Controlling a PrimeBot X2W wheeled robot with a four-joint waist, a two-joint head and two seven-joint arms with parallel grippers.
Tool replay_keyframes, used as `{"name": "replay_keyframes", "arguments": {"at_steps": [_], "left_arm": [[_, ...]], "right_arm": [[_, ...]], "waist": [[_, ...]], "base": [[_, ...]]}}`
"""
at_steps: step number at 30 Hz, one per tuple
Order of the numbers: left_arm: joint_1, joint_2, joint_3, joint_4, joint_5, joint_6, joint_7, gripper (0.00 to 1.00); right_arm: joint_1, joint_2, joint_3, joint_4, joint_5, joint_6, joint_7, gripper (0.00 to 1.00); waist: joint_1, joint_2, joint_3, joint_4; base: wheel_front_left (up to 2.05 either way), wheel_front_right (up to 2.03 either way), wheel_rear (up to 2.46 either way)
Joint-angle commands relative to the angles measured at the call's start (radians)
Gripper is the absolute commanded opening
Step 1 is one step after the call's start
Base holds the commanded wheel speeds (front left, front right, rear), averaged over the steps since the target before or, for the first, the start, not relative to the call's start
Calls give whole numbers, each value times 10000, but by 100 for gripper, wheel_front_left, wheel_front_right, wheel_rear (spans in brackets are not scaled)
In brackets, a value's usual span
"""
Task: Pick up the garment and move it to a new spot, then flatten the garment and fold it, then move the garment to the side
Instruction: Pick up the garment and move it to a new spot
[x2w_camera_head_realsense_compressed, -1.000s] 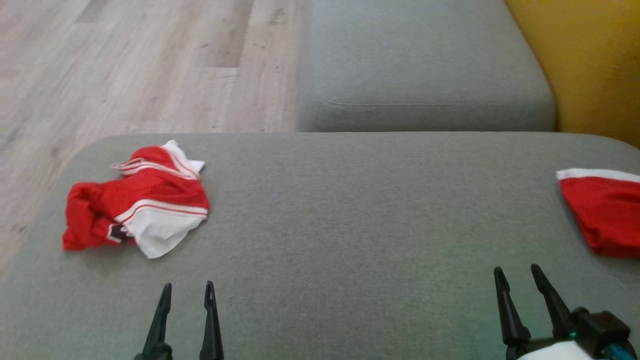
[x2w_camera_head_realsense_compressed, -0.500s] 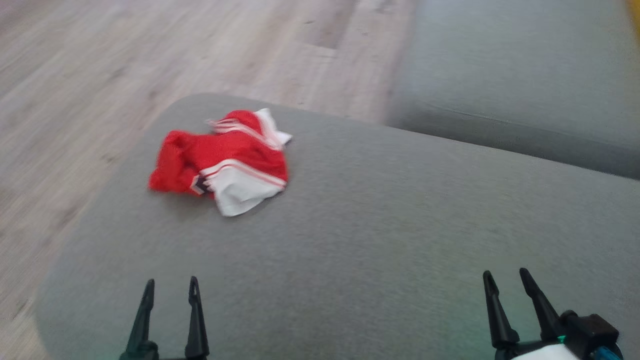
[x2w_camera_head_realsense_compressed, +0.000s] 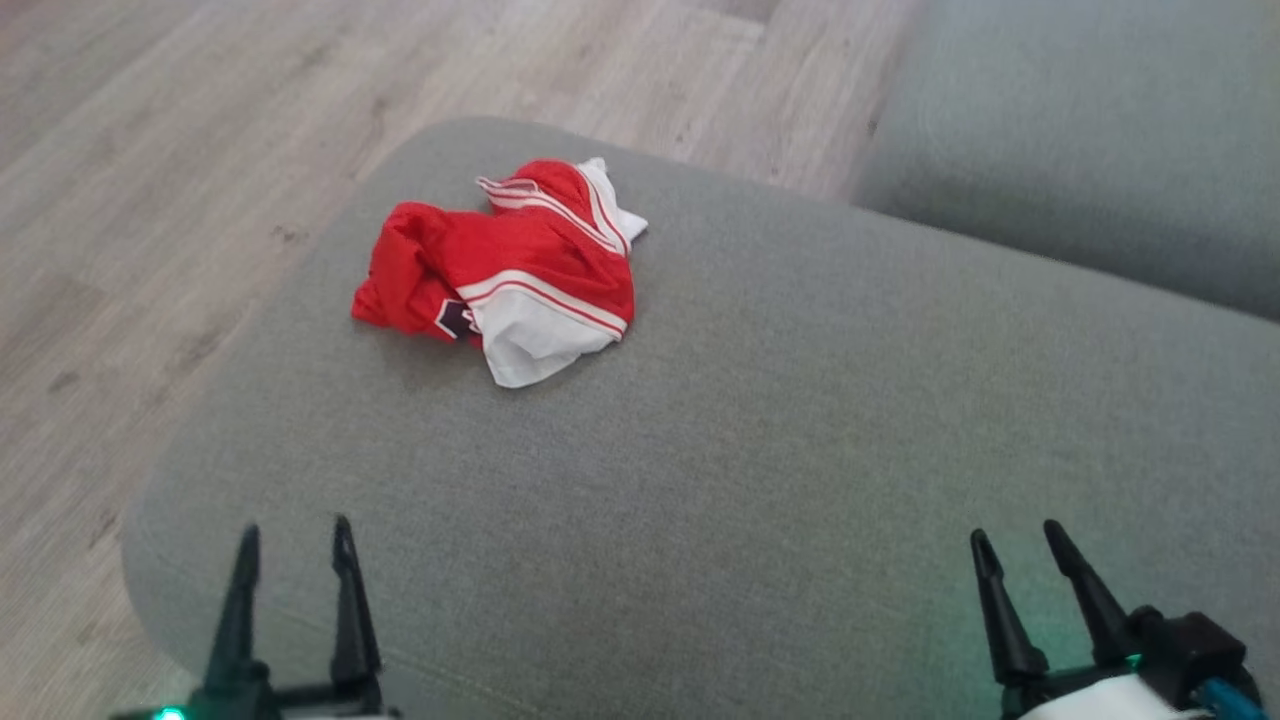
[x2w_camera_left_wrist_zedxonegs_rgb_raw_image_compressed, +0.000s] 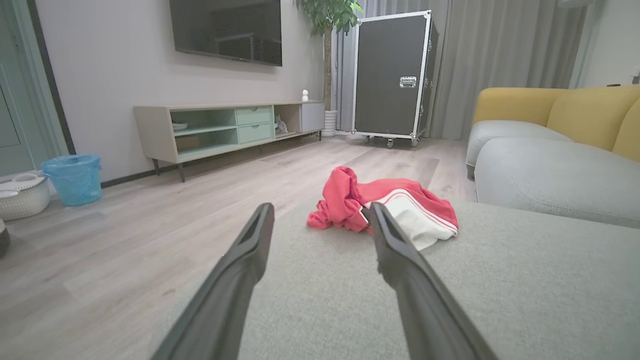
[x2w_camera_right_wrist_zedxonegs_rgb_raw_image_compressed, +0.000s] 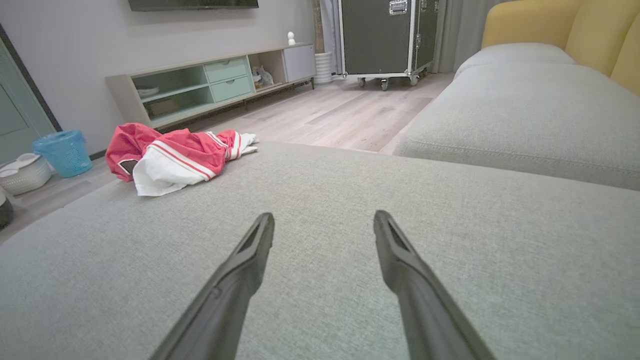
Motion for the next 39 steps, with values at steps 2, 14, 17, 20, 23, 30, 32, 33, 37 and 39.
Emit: {"name": "replay_keyframes", "arguments": {"at_steps": [2, 14, 17, 20, 23, 30, 32, 33, 37, 39], "left_arm": [[-896, -17, 484, -567, 95, 34, -51, 100], [-6437, 415, 100, 526, 650, -686, 45, 100], [-8625, 343, -155, 2450, 776, -741, 785, 100], [-9745, 231, -164, 3898, 519, -794, 1372, 100], [-10550, 164, -127, 5466, 247, -846, 2060, 100], [-11457, 107, 15, 8575, -289, -1002, 3054, 100], [-11601, 170, -45, 9014, -239, -988, 2712, 8], [-11676, 203, -73, 9124, -215, -989, 2414, 0], [-12004, 365, -180, 9233, -134, -1070, 1046, 0], [-12171, 451, -262, 9144, -77, -1133, 599, 0]], "right_arm": [[-482, -537, 208, -423, -84, -7, -135, 100], [-1847, -3059, 199, -1223, -139, -7, -135, 100], [-2363, -3789, 201, -1433, 10, -7, -135, 100], [-2689, -4203, 145, -1523, 110, -7, -135, 100], [-2875, -4511, 97, -1565, 187, -7, -135, 100], [-3172, -4788, 129, -1615, 287, -7, -135, 100], [-3246, -4710, 168, -1596, 271, -7, -135, 100], [-3268, -4642, 170, -1584, 259, -7, -135, 100], [-3285, -4278, 155, -1454, 199, -7, -136, 100], [-3286, -4004, 152, -1370, 176, -7, -136, 100]], "waist": [[-1, -1, 641, -233], [-1, -1, 4173, -563], [-1, -1, 4945, -632], [-1, -1, 5311, -727], [-1, -1, 5567, -811], [-1, -1, 5897, -1123], [-1, -1, 5880, -1239], [-1, -1, 5839, -1285], [-1, -1, 5416, -1483], [-1, -1, 5042, -1623]], "base": [[0, 0, 0], [0, 0, 0], [0, 0, 0], [0, 0, 0], [0, 0, 0], [0, 0, 0], [0, 0, 0], [0, 0, 0], [0, 0, 0], [0, 0, 0]]}}
